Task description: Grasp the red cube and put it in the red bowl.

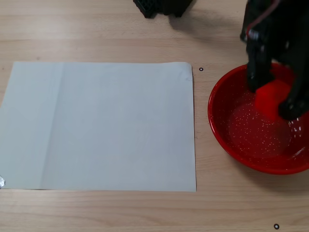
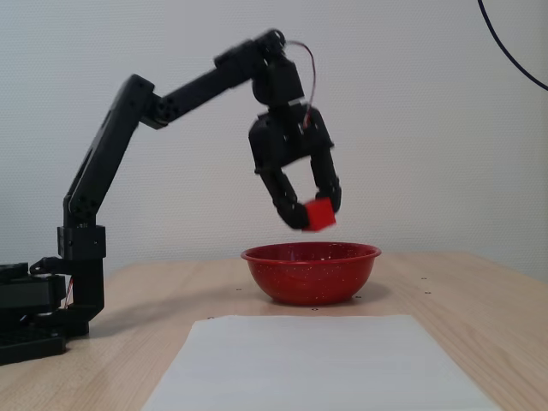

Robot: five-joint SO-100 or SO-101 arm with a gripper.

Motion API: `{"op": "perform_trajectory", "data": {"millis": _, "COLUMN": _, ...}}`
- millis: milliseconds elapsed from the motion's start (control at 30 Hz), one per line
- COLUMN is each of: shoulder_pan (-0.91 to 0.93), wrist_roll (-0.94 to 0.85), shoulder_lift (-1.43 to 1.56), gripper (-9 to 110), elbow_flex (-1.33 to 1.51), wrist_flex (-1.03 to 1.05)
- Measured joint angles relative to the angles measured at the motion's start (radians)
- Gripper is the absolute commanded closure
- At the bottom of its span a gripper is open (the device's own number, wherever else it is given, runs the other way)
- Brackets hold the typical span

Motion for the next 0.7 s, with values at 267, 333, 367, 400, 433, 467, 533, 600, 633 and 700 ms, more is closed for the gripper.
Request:
{"op": "perform_trajectory", "data": {"millis": 267, "shoulder_pan": -0.002, "wrist_roll": 0.002, "shoulder_lift": -0.138, "gripper": 101, "elbow_flex": 0.0, "wrist_flex": -0.029}}
{"op": "perform_trajectory", "data": {"millis": 333, "shoulder_pan": -0.002, "wrist_roll": 0.002, "shoulder_lift": -0.16, "gripper": 101, "elbow_flex": -0.011, "wrist_flex": -0.029}}
{"op": "perform_trajectory", "data": {"millis": 367, "shoulder_pan": -0.002, "wrist_roll": 0.003, "shoulder_lift": -0.176, "gripper": 101, "elbow_flex": -0.035, "wrist_flex": -0.029}}
{"op": "perform_trajectory", "data": {"millis": 400, "shoulder_pan": -0.002, "wrist_roll": 0.005, "shoulder_lift": -0.187, "gripper": 101, "elbow_flex": -0.051, "wrist_flex": -0.029}}
{"op": "perform_trajectory", "data": {"millis": 433, "shoulder_pan": -0.002, "wrist_roll": 0.003, "shoulder_lift": -0.189, "gripper": 101, "elbow_flex": -0.058, "wrist_flex": -0.029}}
{"op": "perform_trajectory", "data": {"millis": 467, "shoulder_pan": -0.002, "wrist_roll": 0.003, "shoulder_lift": -0.189, "gripper": 101, "elbow_flex": -0.063, "wrist_flex": -0.029}}
{"op": "perform_trajectory", "data": {"millis": 533, "shoulder_pan": -0.002, "wrist_roll": 0.005, "shoulder_lift": -0.189, "gripper": 94, "elbow_flex": -0.084, "wrist_flex": -0.029}}
{"op": "perform_trajectory", "data": {"millis": 600, "shoulder_pan": -0.002, "wrist_roll": 0.017, "shoulder_lift": -0.189, "gripper": 74, "elbow_flex": -0.101, "wrist_flex": -0.029}}
{"op": "perform_trajectory", "data": {"millis": 633, "shoulder_pan": -0.002, "wrist_roll": 0.015, "shoulder_lift": -0.189, "gripper": 66, "elbow_flex": -0.107, "wrist_flex": -0.028}}
{"op": "perform_trajectory", "data": {"millis": 700, "shoulder_pan": -0.002, "wrist_roll": 0.015, "shoulder_lift": -0.189, "gripper": 56, "elbow_flex": -0.123, "wrist_flex": -0.026}}
